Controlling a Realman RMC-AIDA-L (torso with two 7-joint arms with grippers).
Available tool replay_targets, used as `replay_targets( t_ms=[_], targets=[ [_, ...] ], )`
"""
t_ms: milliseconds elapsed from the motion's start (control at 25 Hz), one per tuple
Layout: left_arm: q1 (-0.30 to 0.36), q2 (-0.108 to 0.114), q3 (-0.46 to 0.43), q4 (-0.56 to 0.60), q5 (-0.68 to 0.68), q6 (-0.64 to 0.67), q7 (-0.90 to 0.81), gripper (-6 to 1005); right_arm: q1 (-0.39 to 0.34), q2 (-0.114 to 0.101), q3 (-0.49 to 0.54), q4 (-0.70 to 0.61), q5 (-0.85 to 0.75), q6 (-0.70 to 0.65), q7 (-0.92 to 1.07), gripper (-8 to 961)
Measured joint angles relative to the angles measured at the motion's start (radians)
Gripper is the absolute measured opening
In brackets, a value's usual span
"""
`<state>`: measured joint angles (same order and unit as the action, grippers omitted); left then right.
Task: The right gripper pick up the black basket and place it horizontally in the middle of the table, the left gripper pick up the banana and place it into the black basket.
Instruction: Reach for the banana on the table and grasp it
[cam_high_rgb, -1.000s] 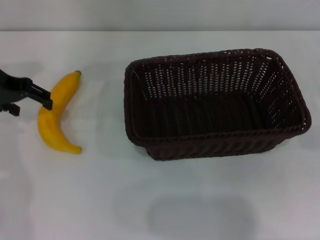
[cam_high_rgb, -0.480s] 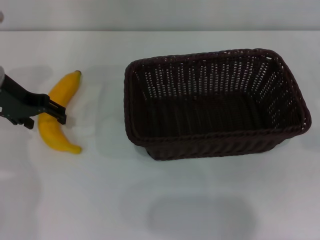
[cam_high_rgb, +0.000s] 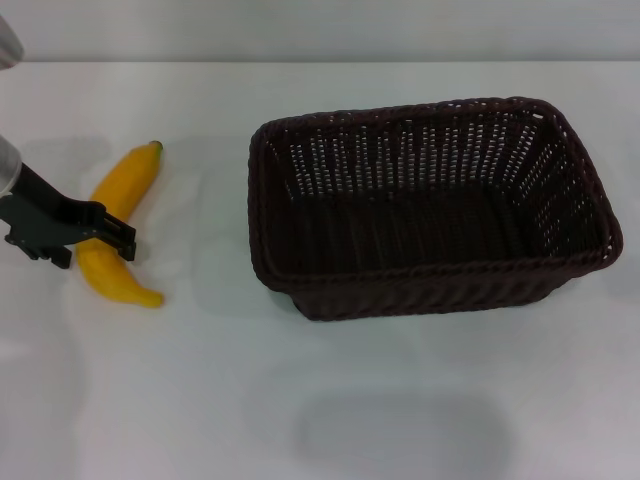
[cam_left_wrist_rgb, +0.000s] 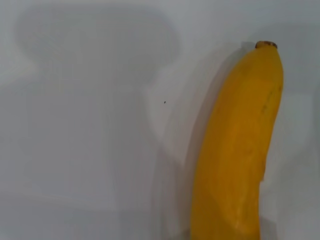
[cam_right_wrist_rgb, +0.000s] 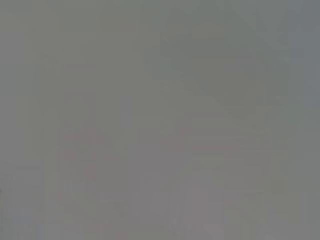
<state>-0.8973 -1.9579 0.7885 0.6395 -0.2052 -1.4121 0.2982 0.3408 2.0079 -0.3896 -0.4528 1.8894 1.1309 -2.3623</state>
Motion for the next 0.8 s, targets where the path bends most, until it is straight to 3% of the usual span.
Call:
replay_targets(
  t_ms=[360,560,800],
  targets=[
    [-0.008,-0.002,0.0,-0.022,0.021,0.01,0.003,875,0.002,0.0,-0.003,0.008,0.0,-0.006,0.0,709],
    [-0.008,-0.002,0.0,-0.018,0.025,0.01,-0.003,721,0.003,0.0,0.0,0.012,-0.001,-0.006,0.0,709],
    [-0.009,0.005,-0.001,0.015,0.019,0.01,-0.001,608,0.001,0.0,0.0,0.012,-0.001,-0.006,0.0,708]
  ],
)
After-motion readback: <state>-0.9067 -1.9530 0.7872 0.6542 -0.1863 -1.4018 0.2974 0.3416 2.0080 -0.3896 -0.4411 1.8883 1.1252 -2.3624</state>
